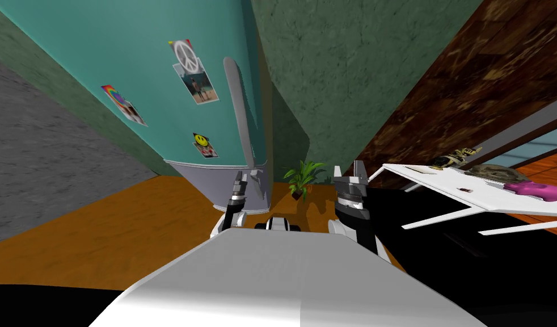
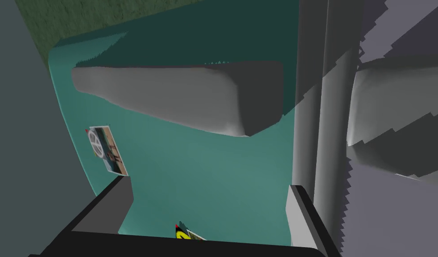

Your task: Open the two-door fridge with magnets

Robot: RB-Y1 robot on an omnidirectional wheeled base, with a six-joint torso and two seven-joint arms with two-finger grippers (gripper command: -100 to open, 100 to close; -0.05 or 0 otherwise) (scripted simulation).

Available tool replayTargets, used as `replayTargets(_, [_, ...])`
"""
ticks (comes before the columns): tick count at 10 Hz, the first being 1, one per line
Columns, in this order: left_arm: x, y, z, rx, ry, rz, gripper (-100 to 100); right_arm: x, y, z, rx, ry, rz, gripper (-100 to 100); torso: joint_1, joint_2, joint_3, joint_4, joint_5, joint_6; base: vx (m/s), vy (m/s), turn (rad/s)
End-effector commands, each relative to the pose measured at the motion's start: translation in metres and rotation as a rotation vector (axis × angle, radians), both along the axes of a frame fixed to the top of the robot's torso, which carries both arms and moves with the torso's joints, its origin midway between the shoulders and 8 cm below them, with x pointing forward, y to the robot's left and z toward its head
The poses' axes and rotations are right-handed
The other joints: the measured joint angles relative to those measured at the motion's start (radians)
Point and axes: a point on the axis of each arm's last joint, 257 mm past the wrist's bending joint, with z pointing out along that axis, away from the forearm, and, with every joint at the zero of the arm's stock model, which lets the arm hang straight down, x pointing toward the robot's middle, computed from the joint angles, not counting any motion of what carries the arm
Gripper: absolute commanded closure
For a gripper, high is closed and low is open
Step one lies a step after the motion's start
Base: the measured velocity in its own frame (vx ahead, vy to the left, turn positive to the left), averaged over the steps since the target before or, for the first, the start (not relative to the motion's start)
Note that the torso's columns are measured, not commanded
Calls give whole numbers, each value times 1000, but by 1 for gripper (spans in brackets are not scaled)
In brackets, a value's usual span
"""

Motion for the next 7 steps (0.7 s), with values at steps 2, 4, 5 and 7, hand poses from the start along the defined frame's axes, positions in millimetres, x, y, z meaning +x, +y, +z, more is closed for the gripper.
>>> replayTargets(2, [3, -9, -8, -59, -4, 11, -100, 0, 0, 0, 0, 0, 0, 0, 1, 3, 2, 1, 0, 1, 70, -32, 17])
replayTargets(4, [2, -6, -9, -62, -6, 19, -100, 0, 0, 0, 0, 0, 0, 0, -2, -4, -3, -2, 1, 7, 14, -1, -7])
replayTargets(5, [6, -6, -2, -64, -8, 19, -100, 0, 0, 0, 0, 0, 0, 0, -2, -5, -3, -2, 0, 4, -2, 6, 22])
replayTargets(7, [12, -6, 7, -65, -7, 18, -100, 0, 0, 0, 0, 0, 0, 0, 0, -2, -1, -1, 0, 1, 23, 6, 11])
